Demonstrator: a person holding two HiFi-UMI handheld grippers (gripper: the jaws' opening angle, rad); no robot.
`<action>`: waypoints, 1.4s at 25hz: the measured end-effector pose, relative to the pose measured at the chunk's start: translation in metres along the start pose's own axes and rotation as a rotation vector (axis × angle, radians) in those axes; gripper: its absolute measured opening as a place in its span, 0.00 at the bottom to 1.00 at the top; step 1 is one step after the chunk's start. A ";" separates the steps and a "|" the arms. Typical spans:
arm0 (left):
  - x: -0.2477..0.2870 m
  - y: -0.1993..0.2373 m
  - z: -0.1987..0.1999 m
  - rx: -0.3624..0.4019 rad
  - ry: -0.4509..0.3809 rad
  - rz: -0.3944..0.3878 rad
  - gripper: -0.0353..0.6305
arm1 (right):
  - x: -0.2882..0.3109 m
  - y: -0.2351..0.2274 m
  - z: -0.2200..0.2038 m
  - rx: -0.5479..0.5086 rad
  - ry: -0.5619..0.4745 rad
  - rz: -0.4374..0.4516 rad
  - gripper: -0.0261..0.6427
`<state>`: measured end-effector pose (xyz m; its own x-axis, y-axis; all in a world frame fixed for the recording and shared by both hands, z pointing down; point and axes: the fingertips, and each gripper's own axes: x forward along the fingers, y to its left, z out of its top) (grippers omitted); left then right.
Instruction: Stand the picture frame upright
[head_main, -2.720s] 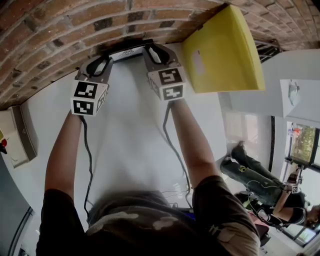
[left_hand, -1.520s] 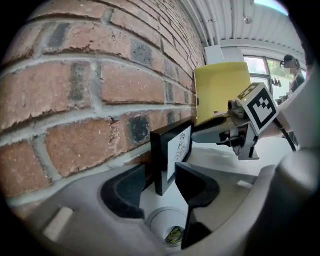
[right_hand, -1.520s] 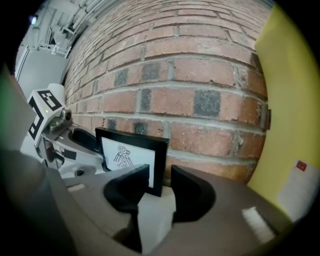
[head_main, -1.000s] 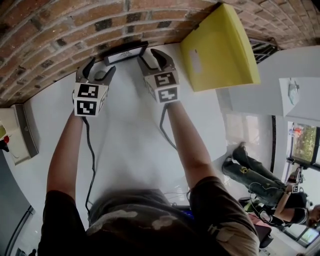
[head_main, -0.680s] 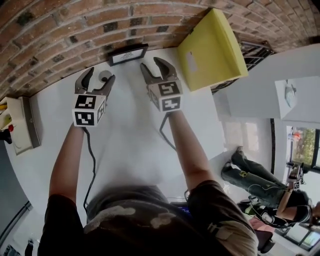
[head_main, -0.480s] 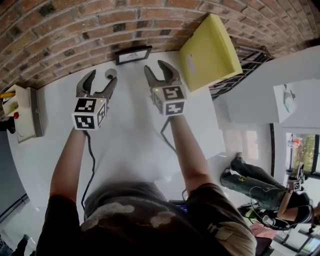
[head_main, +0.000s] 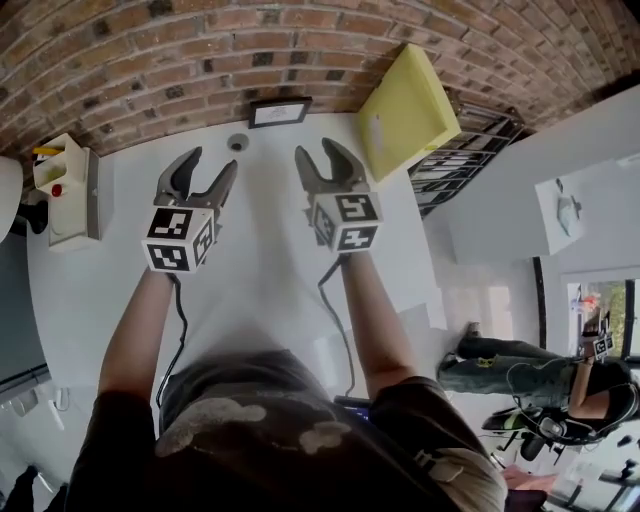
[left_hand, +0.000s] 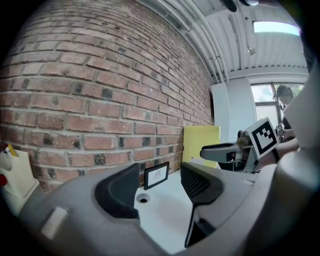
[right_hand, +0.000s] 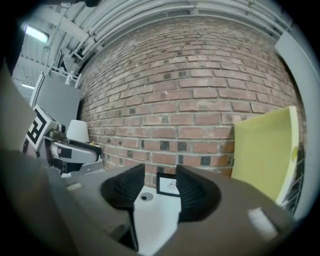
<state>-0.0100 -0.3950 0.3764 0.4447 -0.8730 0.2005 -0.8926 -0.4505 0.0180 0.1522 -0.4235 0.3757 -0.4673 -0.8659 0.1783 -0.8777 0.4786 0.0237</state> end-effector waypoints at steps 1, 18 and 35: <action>-0.009 -0.001 0.002 0.003 -0.004 0.007 0.44 | -0.008 0.005 0.002 0.000 0.002 0.001 0.34; -0.134 -0.013 0.004 0.012 -0.018 -0.127 0.16 | -0.099 0.085 0.020 0.013 -0.013 -0.177 0.21; -0.264 0.034 -0.023 -0.005 0.006 -0.211 0.07 | -0.156 0.202 0.030 0.046 -0.003 -0.282 0.05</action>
<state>-0.1592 -0.1755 0.3463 0.6214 -0.7581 0.1976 -0.7800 -0.6224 0.0649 0.0443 -0.1960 0.3231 -0.2043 -0.9644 0.1681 -0.9769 0.2117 0.0274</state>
